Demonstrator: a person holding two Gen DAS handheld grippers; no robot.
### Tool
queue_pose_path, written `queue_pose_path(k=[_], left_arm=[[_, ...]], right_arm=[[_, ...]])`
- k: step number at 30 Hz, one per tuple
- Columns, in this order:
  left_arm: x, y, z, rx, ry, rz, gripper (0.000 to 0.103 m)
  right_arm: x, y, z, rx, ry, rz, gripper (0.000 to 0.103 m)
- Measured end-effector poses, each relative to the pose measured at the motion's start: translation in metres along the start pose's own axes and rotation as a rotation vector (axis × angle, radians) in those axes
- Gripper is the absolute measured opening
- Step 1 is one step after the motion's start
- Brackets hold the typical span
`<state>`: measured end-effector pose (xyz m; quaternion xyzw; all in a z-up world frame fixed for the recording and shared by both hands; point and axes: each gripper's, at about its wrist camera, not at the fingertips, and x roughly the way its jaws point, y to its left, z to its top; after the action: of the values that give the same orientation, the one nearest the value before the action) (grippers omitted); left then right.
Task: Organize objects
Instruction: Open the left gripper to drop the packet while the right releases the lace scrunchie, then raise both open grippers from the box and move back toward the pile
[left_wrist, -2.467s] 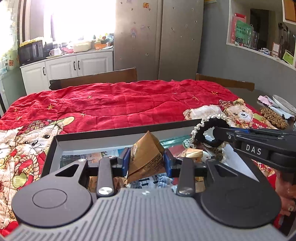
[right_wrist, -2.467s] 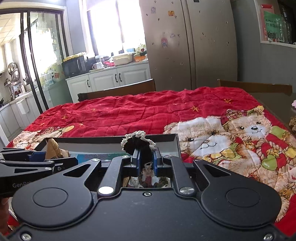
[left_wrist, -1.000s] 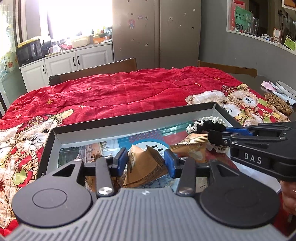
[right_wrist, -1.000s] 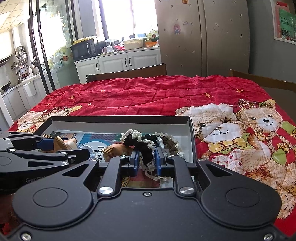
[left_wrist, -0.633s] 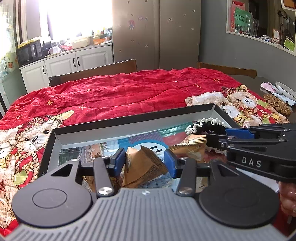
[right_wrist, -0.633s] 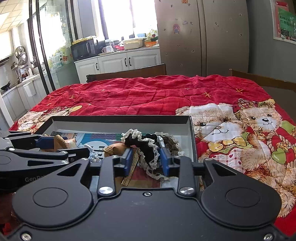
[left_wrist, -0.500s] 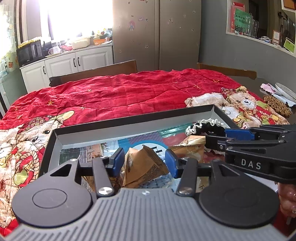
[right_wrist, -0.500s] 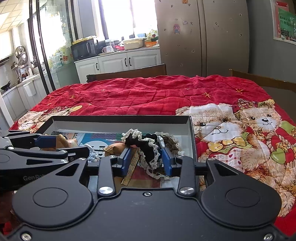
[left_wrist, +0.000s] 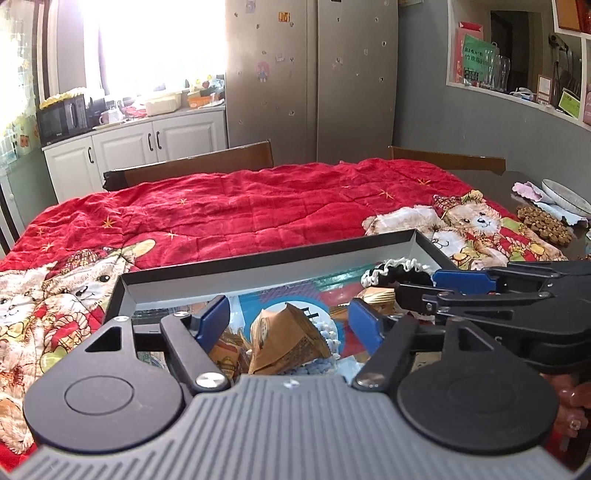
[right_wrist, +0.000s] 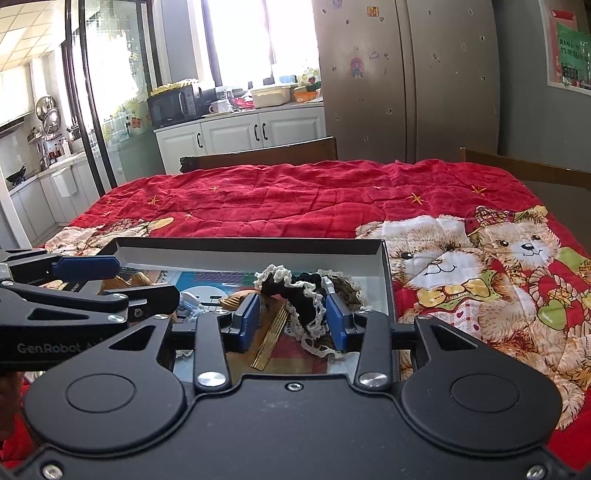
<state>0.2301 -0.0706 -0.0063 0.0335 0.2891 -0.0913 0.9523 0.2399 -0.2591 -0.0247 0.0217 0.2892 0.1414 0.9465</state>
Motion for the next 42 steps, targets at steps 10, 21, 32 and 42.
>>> queue_pose_path(k=[10,21,32,42], left_arm=[[-0.018,0.008,0.003,-0.034,-0.025,-0.004,0.087],[-0.041,0.018,0.004,-0.058,-0.055,-0.001,0.087],[-0.066,0.027,0.001,-0.068,-0.079,0.013,0.088],[-0.091,0.029,-0.004,-0.046,-0.111,0.031,0.092]], right_arm=[[-0.012,0.002,0.002,-0.001,-0.027,0.004,0.041],[-0.026,0.009,0.006,-0.02,-0.048,0.018,0.041],[-0.058,0.011,0.012,-0.026,-0.08,0.026,0.043],[-0.086,0.026,0.012,-0.076,-0.082,0.023,0.046]])
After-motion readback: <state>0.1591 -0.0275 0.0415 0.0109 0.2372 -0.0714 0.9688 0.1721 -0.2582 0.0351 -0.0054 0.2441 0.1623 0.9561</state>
